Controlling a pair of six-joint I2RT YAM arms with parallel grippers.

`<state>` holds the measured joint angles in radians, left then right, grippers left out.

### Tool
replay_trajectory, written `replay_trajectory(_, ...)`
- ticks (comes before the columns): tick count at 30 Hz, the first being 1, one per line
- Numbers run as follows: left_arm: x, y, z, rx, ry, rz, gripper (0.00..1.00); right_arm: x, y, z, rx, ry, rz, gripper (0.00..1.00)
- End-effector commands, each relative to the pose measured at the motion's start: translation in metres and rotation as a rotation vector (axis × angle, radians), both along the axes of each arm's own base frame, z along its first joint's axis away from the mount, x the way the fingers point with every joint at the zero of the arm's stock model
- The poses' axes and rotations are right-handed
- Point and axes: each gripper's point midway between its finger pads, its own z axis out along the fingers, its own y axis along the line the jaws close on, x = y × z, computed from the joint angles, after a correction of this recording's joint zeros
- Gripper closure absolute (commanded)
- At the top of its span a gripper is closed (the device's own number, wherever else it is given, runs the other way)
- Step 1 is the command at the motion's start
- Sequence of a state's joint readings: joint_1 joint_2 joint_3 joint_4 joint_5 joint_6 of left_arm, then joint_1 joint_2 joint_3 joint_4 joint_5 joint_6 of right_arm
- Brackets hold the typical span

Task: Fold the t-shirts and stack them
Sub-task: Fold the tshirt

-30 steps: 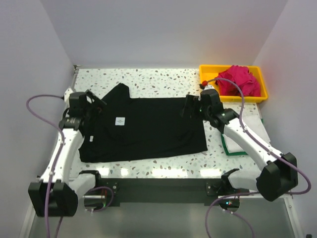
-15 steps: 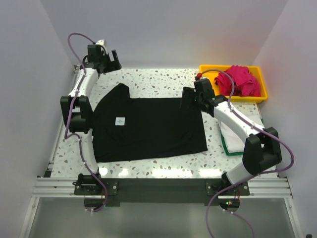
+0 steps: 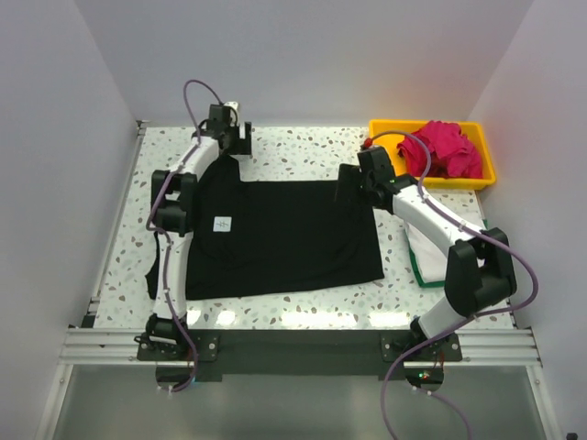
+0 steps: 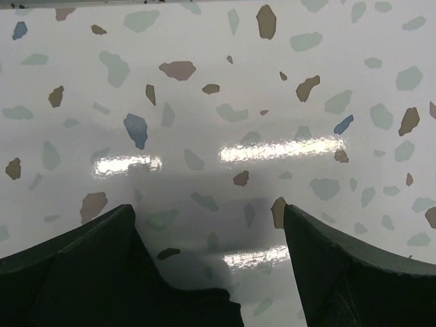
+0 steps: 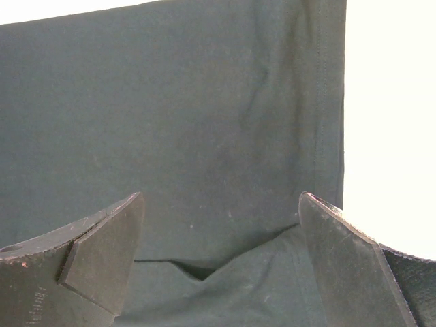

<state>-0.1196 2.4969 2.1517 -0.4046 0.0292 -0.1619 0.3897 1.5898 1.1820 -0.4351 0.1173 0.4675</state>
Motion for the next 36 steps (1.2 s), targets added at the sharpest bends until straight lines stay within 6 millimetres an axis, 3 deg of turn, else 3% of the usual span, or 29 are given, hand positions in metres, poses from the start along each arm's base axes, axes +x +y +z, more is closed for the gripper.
replay_trajectory(1,0.017,0.016,0.016,0.086,-0.070,0.087,0.06,0.006,-0.001,0.006,-0.008,-0.021,-0.001,0.01)
replay_trajectory(5,0.009,0.028,0.003,0.129,-0.032,0.145,0.13,0.006,-0.003,0.004,-0.016,-0.017,-0.006,0.01)
replay_trajectory(7,0.005,0.030,-0.001,0.137,-0.014,0.150,0.22,0.007,-0.003,0.003,-0.014,-0.018,-0.008,0.01)
replay_trajectory(11,-0.006,0.037,-0.010,0.152,0.026,0.187,0.51,0.009,-0.001,0.002,-0.011,-0.017,-0.008,0.01)
replay_trajectory(13,-0.011,0.037,-0.010,0.158,0.032,0.183,0.58,0.010,-0.001,0.001,-0.008,-0.018,-0.006,0.01)
replay_trajectory(14,-0.013,0.037,-0.010,0.161,0.036,0.183,0.69,0.011,-0.001,0.000,-0.013,-0.016,-0.009,0.01)
replay_trajectory(16,-0.014,0.041,-0.004,0.171,0.031,0.198,0.81,0.015,-0.003,0.001,-0.026,-0.023,-0.022,0.01)
replay_trajectory(17,-0.015,0.041,0.000,0.171,0.026,0.202,0.98,0.018,-0.004,-0.003,-0.038,-0.018,-0.025,0.01)
replay_trajectory(24,-0.023,0.044,0.040,0.155,-0.035,0.229,1.00,0.055,-0.008,-0.002,-0.109,-0.040,-0.100,0.01)
replay_trajectory(25,-0.024,0.045,0.057,0.149,-0.062,0.235,1.00,0.059,-0.008,-0.002,-0.113,-0.045,-0.105,0.01)
replay_trajectory(26,-0.030,0.046,0.054,0.152,-0.051,0.238,1.00,0.064,-0.011,-0.001,-0.127,-0.054,-0.125,0.01)
replay_trajectory(28,-0.034,0.047,0.071,0.138,-0.080,0.252,1.00,0.078,-0.010,-0.004,-0.138,-0.060,-0.155,0.01)
replay_trajectory(29,-0.041,0.047,0.067,0.136,-0.065,0.256,1.00,0.083,-0.013,-0.005,-0.154,-0.064,-0.183,0.01)
replay_trajectory(30,-0.043,0.047,0.070,0.122,-0.072,0.263,1.00,0.092,-0.013,0.003,-0.158,-0.085,-0.199,0.01)
replay_trajectory(31,-0.045,0.046,0.081,0.111,-0.093,0.265,1.00,0.097,-0.012,-0.007,-0.165,-0.070,-0.201,0.01)
replay_trajectory(32,-0.053,0.047,0.075,0.111,-0.076,0.268,1.00,0.101,-0.009,-0.008,-0.162,-0.076,-0.203,0.01)
replay_trajectory(33,-0.055,0.047,0.087,0.099,-0.101,0.278,1.00,0.111,-0.006,-0.002,-0.152,-0.106,-0.212,0.01)
replay_trajectory(34,-0.058,0.048,0.088,0.098,-0.100,0.283,1.00,0.115,-0.005,-0.014,-0.165,-0.087,-0.213,0.01)
replay_trajectory(35,-0.064,0.049,0.084,0.100,-0.090,0.287,1.00,0.119,-0.006,-0.015,-0.172,-0.086,-0.223,0.01)
replay_trajectory(36,-0.068,0.050,0.093,0.097,-0.106,0.293,1.00,0.126,-0.007,-0.010,-0.189,-0.097,-0.238,0.01)
